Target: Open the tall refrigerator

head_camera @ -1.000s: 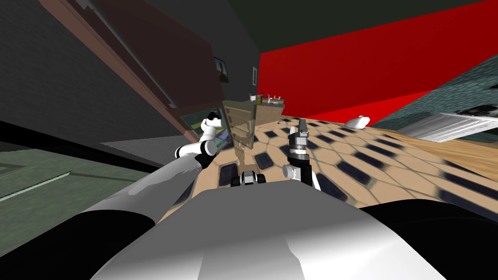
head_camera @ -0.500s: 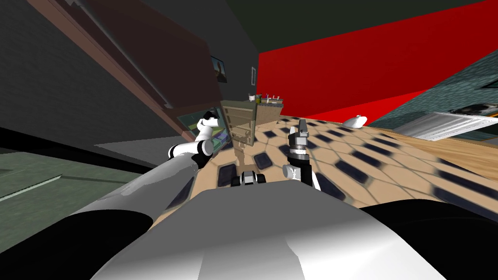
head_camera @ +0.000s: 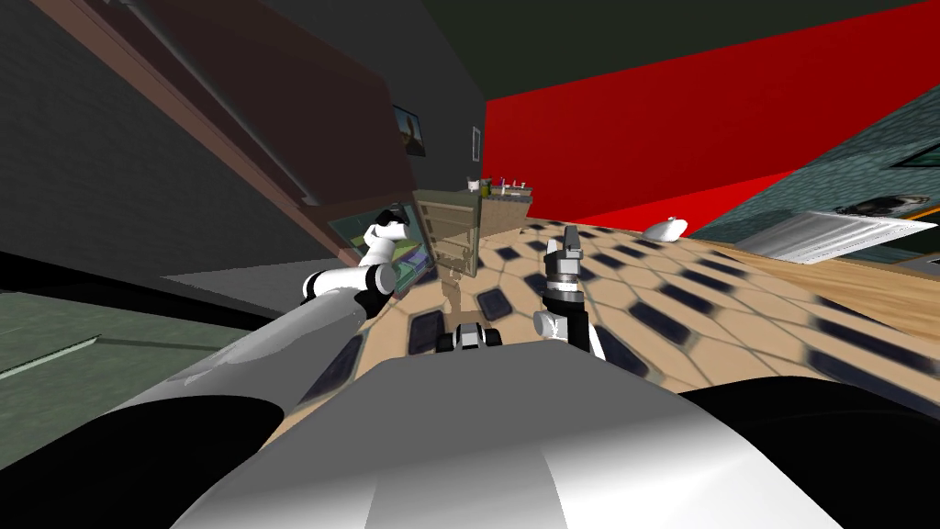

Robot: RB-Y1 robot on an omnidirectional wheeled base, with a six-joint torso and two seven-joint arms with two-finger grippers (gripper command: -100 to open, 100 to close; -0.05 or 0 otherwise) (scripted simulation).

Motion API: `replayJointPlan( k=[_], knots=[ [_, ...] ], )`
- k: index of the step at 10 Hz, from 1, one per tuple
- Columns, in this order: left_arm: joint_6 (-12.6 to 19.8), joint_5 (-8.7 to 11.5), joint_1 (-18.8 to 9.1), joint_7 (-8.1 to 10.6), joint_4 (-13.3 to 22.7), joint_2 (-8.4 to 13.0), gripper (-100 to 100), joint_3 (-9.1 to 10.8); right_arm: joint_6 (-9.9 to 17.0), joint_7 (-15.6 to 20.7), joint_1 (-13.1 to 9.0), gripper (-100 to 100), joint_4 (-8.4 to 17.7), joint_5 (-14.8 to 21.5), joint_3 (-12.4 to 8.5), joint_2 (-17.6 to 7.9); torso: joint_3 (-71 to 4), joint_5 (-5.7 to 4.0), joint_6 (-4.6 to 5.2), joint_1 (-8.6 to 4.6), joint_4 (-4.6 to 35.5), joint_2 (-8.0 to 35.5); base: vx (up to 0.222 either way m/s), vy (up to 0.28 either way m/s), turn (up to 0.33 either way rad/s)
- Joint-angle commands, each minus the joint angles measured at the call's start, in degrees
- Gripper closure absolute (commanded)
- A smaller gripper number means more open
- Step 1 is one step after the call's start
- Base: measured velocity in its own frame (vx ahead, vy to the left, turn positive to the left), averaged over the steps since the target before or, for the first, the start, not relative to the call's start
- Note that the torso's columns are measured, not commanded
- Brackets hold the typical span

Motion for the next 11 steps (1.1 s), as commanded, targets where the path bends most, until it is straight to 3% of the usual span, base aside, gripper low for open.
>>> replayJointPlan(
  k=[1, 2, 3, 4, 5, 6, 7, 9, 11],
  knots=[
    [0.9, 3.3, 1.7, -0.56, -2.5, 0.5, -100, -1.3, 0.0, 0.0, 0.0, 0, 0.0, 0.0, 0.0, 0.0, 0.0, 0.02, 0.0, 0.07, 0.0, 0.0, 0.006, -0.017, 0.003],
    [0.8, 5.7, 2.2, -1.53, -2.2, 2.4, -100, -3.43, 0.0, 0.0, 0.0, 0, 0.0, 0.0, 0.0, 0.0, 0.0, 0.05, -0.01, 0.16, 0.0, 0.1, 0.006, -0.036, -0.035],
    [0.8, 7.0, 2.2, -1.53, -2.2, 2.4, -100, -3.43, 0.0, 0.0, 0.0, 0, 0.0, 0.0, 0.0, 0.0, 0.0, 0.04, -0.01, 0.09, 0.0, 0.1, 0.008, -0.036, -0.017],
    [0.7, 9.1, 2.7, -2.5, -1.9, 4.3, -100, -5.57, 0.0, 0.0, 0.0, 0, 0.0, 0.0, 0.0, 0.0, 0.0, 0.02, 0.0, 0.06, 0.0, 0.0, 0.02, -0.046, -0.05],
    [0.7, 10.6, 2.7, -2.5, -1.9, 4.3, -100, -5.57, 0.0, 0.0, 0.0, 0, 0.0, 0.0, 0.0, 0.0, 0.0, 0.01, 0.0, 0.02, 0.0, 0.0, 0.016, -0.043, -0.011],
    [0.7, 12.3, 3.2, -3.47, -1.6, 6.2, -100, -7.7, 0.0, 0.0, 0.0, 0, 0.0, 0.0, 0.0, 0.0, 0.0, 0.01, 0.0, 0.05, 0.0, 0.0, 0.015, -0.048, -0.034],
    [0.7, 13.8, 3.2, -3.47, -1.6, 6.2, -100, -7.7, 0.0, 0.0, 0.0, 0, 0.0, 0.0, 0.0, 0.0, 0.0, 0.02, -0.01, 0.06, 0.0, 0.0, 0.012, -0.043, -0.014],
    [1.0, 13.8, 3.5, -3.42, -2.2, 6.1, -100, -7.52, 0.0, 0.0, 0.0, 0, 0.0, 0.0, 0.0, 0.0, 0.0, 0.04, 0.0, 0.14, 0.0, 0.1, 0.003, -0.014, 0.002],
    [4.1, 14.1, 0.9, -3.64, -2.4, 7.6, -100, -7.5, 0.0, 0.0, 0.0, 0, 0.0, 0.0, 0.0, 0.0, 0.0, 0.03, 0.0, 0.1, 0.0, 0.1, -0.009, -0.007, -0.028]
  ],
)
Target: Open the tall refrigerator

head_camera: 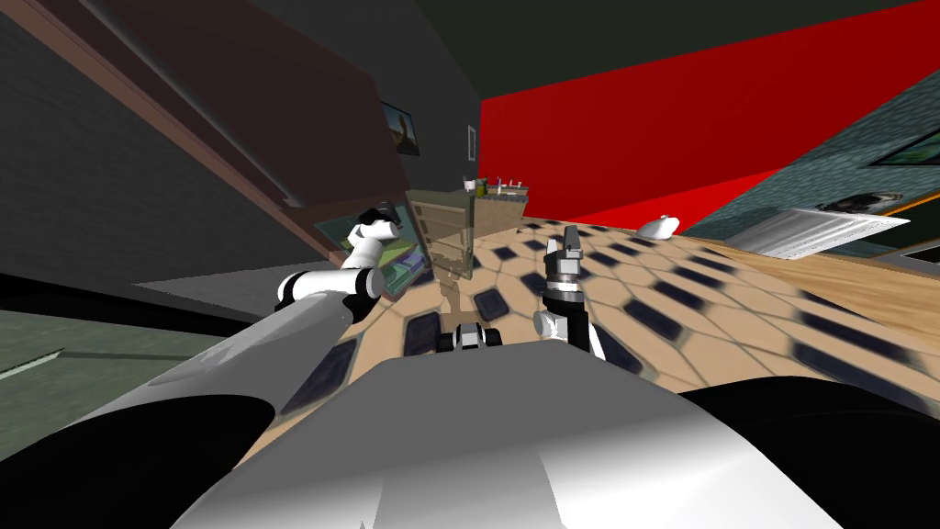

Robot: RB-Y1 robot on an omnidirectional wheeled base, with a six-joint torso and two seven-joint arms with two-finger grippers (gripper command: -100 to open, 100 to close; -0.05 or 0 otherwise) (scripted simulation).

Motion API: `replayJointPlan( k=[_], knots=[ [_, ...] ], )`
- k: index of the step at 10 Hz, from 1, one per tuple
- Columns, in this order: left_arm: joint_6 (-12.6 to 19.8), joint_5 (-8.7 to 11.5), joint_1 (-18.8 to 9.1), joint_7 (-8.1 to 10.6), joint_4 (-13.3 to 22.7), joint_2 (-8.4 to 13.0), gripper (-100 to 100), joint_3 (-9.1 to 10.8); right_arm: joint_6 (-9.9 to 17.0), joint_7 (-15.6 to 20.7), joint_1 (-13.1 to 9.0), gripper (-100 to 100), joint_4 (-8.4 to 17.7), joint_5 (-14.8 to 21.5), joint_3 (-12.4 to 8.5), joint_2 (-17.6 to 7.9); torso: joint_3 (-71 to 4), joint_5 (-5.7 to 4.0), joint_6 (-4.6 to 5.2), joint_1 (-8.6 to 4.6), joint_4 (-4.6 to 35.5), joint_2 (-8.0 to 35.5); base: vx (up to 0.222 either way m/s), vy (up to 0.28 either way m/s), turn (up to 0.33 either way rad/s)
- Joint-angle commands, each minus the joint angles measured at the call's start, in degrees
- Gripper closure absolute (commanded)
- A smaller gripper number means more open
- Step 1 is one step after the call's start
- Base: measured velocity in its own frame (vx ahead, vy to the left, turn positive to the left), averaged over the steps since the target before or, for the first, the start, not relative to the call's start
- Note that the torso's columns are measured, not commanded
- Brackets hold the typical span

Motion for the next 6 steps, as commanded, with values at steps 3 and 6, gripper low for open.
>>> replayJointPlan(
  k=[3, 6],
  knots=[
    [5.3, 0.7, -4.1, -0.33, -0.3, 2.7, -100, -0.2, 0.0, 0.0, 0.0, 0, 0.0, 0.0, 0.0, 0.0, 0.0, 0.0, -0.01, -0.03, 0.0, 0.0, -0.012, -0.006, -0.019],
    [3.9, 2.0, -4.2, -0.63, 1.3, 2.9, 0, -1.16, 0.0, 0.0, 0.0, 0, 0.0, 0.0, 0.0, 0.0, -0.1, 0.01, -0.01, -0.01, 0.0, -0.1, 0.0, 0.0, 0.0]
  ],
)
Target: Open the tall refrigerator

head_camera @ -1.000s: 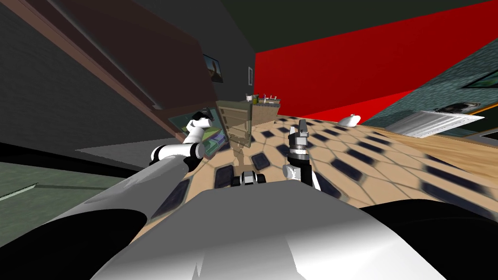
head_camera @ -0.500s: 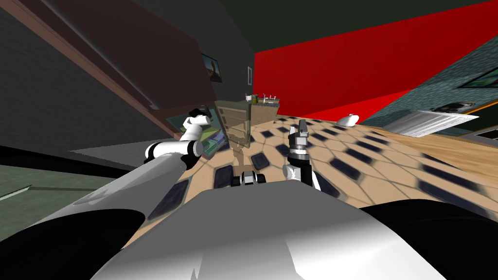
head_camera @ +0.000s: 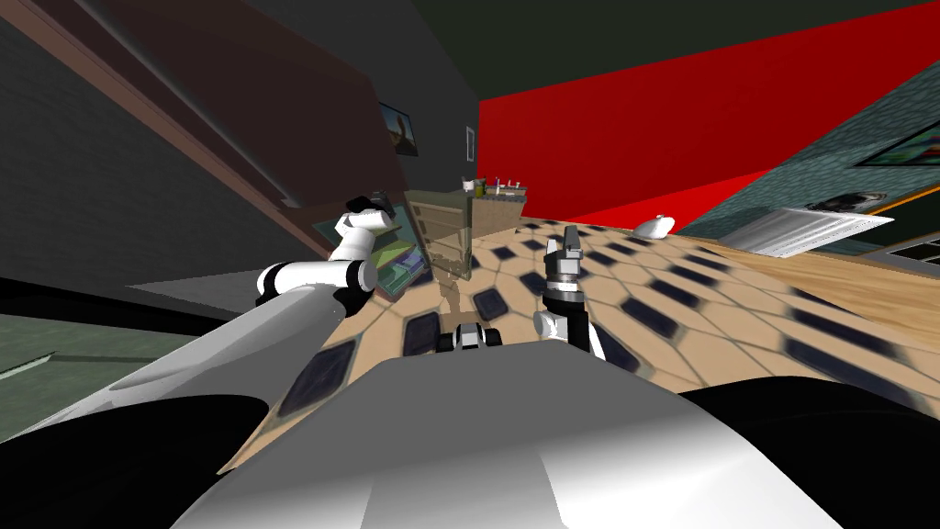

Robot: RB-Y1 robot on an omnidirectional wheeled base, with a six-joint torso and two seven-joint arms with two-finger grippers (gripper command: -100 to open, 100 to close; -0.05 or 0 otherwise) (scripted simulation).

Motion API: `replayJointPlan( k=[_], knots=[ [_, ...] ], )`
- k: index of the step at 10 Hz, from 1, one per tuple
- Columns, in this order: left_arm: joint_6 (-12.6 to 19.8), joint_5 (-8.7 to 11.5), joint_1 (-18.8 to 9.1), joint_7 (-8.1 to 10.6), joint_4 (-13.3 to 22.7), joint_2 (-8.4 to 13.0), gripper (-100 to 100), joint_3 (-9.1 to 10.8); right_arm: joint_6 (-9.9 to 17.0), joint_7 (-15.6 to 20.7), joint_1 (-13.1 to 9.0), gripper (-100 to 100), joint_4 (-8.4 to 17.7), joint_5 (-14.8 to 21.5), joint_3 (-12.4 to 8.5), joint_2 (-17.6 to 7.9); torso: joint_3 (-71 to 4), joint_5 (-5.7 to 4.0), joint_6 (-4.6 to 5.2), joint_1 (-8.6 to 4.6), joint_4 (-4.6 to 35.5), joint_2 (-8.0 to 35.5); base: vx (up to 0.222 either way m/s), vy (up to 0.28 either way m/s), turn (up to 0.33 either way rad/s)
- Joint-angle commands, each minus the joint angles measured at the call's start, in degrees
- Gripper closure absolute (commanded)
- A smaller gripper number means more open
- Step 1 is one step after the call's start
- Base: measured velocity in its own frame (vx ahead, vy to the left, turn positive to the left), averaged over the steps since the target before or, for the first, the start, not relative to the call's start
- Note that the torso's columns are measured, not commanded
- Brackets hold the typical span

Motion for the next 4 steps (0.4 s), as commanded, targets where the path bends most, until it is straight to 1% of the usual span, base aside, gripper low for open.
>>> replayJointPlan(
  k=[1, 4],
  knots=[
    [0.0, 0.0, 0.0, 0.0, 0.0, 0.0, 0, 0.0, 0.0, 0.0, 0.0, 0, 0.0, 0.0, 0.0, 0.0, 0.0, 0.0, 0.0, -0.01, 0.0, 0.0, 0.0, 0.0, 0.0],
    [0.0, 0.0, 0.0, 0.0, 0.0, 0.0, 0, 0.0, 0.0, 0.0, 0.0, 0, 0.0, 0.0, 0.0, 0.0, 0.0, -0.01, 0.0, -0.03, 0.0, 0.0, 0.0, 0.0, 0.0]
  ],
)
